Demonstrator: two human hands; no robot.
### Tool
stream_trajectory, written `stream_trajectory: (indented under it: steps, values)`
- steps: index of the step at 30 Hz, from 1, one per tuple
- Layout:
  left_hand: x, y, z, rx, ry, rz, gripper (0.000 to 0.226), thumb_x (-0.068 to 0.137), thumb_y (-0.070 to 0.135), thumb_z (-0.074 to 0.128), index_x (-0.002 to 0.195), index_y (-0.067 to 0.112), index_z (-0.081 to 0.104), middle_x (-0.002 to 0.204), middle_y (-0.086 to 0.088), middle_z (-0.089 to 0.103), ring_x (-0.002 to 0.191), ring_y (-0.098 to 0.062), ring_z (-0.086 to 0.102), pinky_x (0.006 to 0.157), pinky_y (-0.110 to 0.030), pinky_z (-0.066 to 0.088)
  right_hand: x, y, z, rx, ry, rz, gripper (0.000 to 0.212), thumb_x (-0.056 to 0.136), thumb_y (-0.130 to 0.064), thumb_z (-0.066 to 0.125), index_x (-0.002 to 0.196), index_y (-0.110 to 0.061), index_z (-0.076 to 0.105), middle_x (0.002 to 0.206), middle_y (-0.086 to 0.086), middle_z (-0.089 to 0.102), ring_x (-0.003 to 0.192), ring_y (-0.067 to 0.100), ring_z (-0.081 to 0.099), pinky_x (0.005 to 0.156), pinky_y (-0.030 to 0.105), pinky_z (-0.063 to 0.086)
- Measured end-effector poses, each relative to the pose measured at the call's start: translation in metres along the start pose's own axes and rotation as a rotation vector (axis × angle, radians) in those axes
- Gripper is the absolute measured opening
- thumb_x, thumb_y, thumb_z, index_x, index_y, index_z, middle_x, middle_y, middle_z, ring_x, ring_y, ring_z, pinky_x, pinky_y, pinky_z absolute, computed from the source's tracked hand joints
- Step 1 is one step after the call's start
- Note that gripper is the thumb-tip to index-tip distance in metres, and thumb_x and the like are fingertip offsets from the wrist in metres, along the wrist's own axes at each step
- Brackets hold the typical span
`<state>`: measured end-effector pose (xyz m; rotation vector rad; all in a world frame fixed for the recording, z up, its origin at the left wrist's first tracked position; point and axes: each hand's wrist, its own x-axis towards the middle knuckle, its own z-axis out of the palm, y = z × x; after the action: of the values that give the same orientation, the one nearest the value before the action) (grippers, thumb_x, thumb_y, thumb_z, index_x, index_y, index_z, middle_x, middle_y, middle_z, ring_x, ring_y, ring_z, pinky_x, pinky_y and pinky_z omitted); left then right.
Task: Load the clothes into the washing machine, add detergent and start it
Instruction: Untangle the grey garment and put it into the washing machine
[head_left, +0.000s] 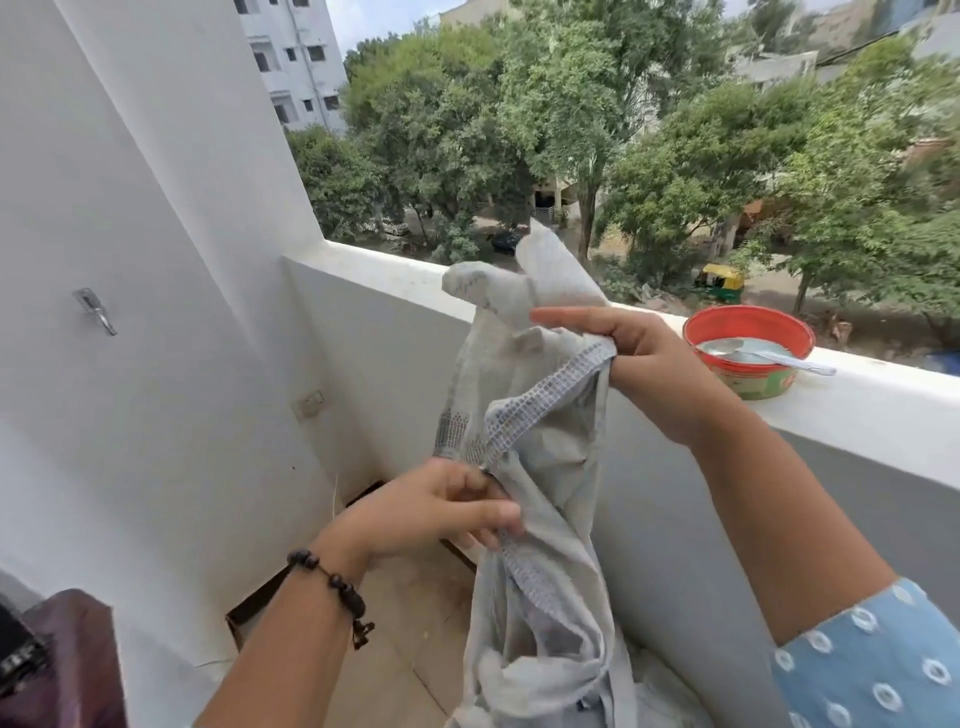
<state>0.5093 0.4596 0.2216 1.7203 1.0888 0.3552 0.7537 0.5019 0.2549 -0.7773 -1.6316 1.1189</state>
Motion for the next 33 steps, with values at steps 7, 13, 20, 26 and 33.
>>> stream_trajectory:
  steps: [7,13,20,26,33]
  values:
    - [0.024,-0.020,-0.005,-0.527,0.334,-0.128,0.079,0.080,0.078,0.038,0.111,0.012,0.069,0.103,-0.009,0.076,0.090,-0.022,0.073,0.081,-0.037,0.058,-0.032,0.035,0.025,-0.156,-0.204,0.088,0.070,0.089,0.014,0.044,0.133,-0.040,0.057,0.130,-0.011,0.063,0.118,0.039,0.057,0.101,0.058,0.043]
    - [0.048,-0.015,0.006,-0.485,0.246,-0.070,0.065,0.086,0.062,0.061,0.126,0.011,0.067,0.120,-0.017,0.071,0.108,-0.028,0.070,0.090,-0.038,0.054,-0.051,0.045,0.064,-0.806,-0.503,0.118,0.061,0.087,-0.004,0.043,0.136,-0.039,0.053,0.103,-0.008,0.056,0.096,0.015,0.054,0.090,0.029,0.046]
    - [0.051,-0.022,0.003,-0.558,0.593,-0.006,0.021,0.102,0.021,0.054,0.108,0.013,0.073,0.106,-0.010,0.077,0.103,-0.024,0.070,0.094,-0.038,0.053,-0.061,0.045,0.051,-0.603,-0.636,0.205,0.055,0.077,-0.004,0.040,0.110,-0.036,0.071,0.126,-0.015,0.061,0.114,0.021,0.059,0.096,0.043,0.048]
    - [0.035,-0.016,-0.010,-0.727,0.629,0.085,0.037,0.103,0.020,0.045,0.092,0.014,0.081,0.101,-0.011,0.077,0.093,-0.018,0.072,0.083,-0.031,0.058,-0.047,0.056,0.019,-0.425,-0.021,0.229,0.024,0.091,-0.012,0.062,0.106,-0.028,0.070,0.102,-0.011,0.072,0.092,0.005,0.068,0.086,0.036,0.056]
    - [0.034,-0.006,0.006,-0.493,0.579,0.097,0.042,0.087,0.039,0.055,0.112,0.010,0.072,0.118,-0.025,0.069,0.114,-0.042,0.063,0.105,-0.059,0.045,-0.033,0.053,0.042,0.014,-0.009,0.167,0.038,0.081,-0.043,0.074,0.116,-0.029,0.069,0.118,-0.004,0.069,0.113,0.012,0.063,0.098,0.035,0.051]
